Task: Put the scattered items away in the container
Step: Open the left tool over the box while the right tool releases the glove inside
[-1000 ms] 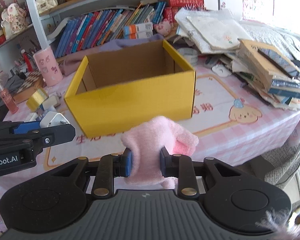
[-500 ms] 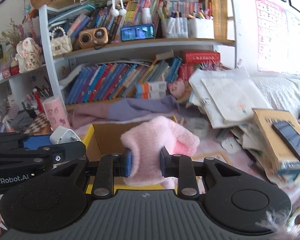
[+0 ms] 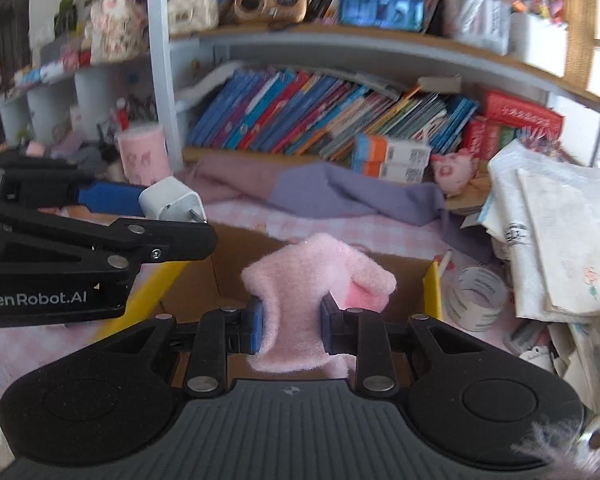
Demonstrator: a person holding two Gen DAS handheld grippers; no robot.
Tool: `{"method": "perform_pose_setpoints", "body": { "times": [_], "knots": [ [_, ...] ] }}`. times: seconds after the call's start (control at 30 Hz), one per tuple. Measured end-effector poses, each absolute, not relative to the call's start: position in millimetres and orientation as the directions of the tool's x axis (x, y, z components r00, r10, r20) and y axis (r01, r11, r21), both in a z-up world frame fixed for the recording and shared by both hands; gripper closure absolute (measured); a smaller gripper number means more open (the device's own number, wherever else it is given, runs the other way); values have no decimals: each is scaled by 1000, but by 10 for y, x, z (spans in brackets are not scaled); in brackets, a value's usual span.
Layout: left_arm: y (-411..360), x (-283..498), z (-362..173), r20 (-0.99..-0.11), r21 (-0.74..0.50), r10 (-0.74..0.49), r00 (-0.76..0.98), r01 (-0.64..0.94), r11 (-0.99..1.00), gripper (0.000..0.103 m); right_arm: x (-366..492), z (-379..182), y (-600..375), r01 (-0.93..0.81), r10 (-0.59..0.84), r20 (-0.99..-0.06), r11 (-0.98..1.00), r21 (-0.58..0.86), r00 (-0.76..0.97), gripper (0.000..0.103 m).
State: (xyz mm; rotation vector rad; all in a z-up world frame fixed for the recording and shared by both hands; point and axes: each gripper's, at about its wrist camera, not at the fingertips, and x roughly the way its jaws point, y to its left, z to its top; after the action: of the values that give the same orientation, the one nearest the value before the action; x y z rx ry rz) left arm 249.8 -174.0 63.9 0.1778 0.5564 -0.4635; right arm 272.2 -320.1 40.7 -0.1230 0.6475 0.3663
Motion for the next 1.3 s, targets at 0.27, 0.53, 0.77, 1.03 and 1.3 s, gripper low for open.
{"method": "perform_pose_setpoints", "body": {
  "times": [0.27, 0.53, 0.77, 1.03, 1.3],
  "knots": [
    [-2010, 2940, 185, -694, 89, -308, 651, 501, 861, 62, 3322, -104, -3241, -461, 259, -771, 886, -50, 581, 77],
    [-2060, 3088, -14, -749, 96, -249, 615, 472, 877, 62, 3471, -279, -3208, -515, 252, -827, 856, -53, 504, 75],
    [-2170, 2971, -77, -763, 96, -235, 602, 465, 880, 62, 3397, -329, -3294, -551, 247, -852, 833, -56, 461, 75],
    [-2243, 2973, -97, -777, 109, -209, 594, 454, 884, 60, 3399, -341, -3292, -554, 243, -849, 829, -68, 469, 66],
    [-2112, 2786, 105, -659, 116, -232, 715, 401, 908, 25, 3227, -191, -3329, -545, 297, -784, 836, -62, 545, 50]
  ]
}}
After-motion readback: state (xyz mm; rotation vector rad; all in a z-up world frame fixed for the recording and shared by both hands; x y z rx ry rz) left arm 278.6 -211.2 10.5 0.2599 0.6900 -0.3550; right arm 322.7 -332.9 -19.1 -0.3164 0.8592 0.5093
